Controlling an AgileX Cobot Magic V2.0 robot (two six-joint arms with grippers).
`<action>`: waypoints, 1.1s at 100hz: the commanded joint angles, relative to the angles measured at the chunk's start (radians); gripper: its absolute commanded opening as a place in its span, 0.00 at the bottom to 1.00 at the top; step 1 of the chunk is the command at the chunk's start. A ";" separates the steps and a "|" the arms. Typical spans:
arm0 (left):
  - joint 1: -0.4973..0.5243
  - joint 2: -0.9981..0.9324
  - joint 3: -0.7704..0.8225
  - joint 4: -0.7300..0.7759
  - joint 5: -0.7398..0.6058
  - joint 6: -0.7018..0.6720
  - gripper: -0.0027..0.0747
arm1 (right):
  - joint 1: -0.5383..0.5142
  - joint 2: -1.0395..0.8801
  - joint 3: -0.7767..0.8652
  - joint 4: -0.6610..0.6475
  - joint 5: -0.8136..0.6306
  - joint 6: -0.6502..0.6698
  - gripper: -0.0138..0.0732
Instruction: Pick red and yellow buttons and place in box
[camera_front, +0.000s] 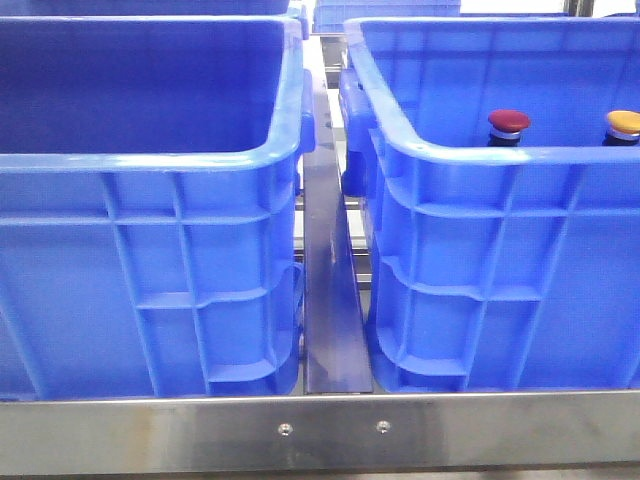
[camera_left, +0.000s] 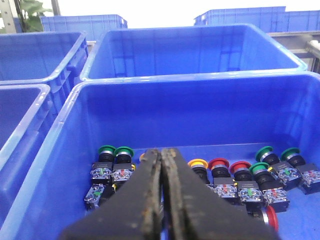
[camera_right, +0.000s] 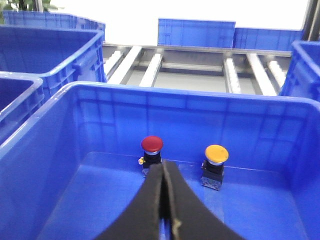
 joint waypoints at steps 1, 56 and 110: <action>0.001 -0.013 -0.012 -0.011 -0.085 -0.009 0.01 | -0.005 -0.064 0.023 0.022 -0.049 -0.012 0.04; 0.001 -0.017 -0.007 -0.011 -0.085 -0.009 0.01 | -0.005 -0.196 0.089 0.023 -0.031 -0.012 0.04; 0.001 -0.017 -0.007 -0.011 -0.085 -0.009 0.01 | -0.005 -0.196 0.089 0.023 -0.031 -0.012 0.04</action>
